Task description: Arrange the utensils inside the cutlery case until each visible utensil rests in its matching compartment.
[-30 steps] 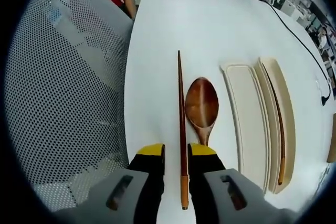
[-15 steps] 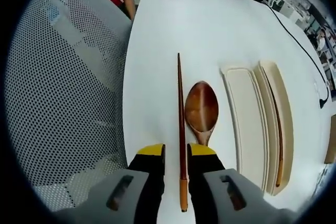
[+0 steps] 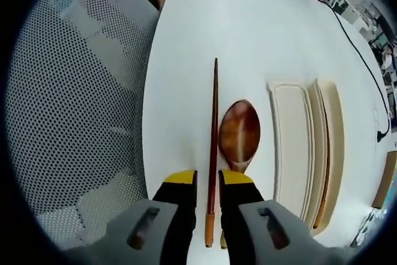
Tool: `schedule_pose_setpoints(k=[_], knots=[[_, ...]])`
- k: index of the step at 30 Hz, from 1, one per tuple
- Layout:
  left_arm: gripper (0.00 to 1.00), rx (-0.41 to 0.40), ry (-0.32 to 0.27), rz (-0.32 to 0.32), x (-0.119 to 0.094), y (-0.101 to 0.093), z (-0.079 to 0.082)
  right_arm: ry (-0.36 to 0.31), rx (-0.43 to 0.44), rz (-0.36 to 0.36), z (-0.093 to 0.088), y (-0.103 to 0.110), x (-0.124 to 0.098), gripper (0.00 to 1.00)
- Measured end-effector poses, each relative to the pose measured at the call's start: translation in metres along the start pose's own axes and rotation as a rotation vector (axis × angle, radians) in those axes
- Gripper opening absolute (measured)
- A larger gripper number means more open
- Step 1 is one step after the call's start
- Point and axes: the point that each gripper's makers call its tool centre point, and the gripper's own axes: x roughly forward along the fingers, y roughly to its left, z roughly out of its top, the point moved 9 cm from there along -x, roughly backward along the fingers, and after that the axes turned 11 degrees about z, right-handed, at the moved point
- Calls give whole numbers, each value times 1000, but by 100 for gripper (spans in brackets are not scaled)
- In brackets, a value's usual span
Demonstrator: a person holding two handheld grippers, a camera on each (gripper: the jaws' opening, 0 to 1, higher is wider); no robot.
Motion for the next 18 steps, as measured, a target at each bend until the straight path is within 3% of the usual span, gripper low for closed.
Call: schedule_pose_setpoints(k=[5,11,14,17,18], knots=[[34,1,-9,-1,-1,0,1,0,72,-6,0,-5,-1,8],[34,0,-13,1,-1,0,1,-46,92,-11,-3,-7,-2,1],[34,-1,-14,1,-1,0,1,-39,45,-7,-3,-5,-2,1],[34,4,-18,5,-2,0,1,-35,71,-7,-2,-6,-2,0],[34,5,-20,7,-2,0,1,-25,29,-11,-2,-5,-2,0]])
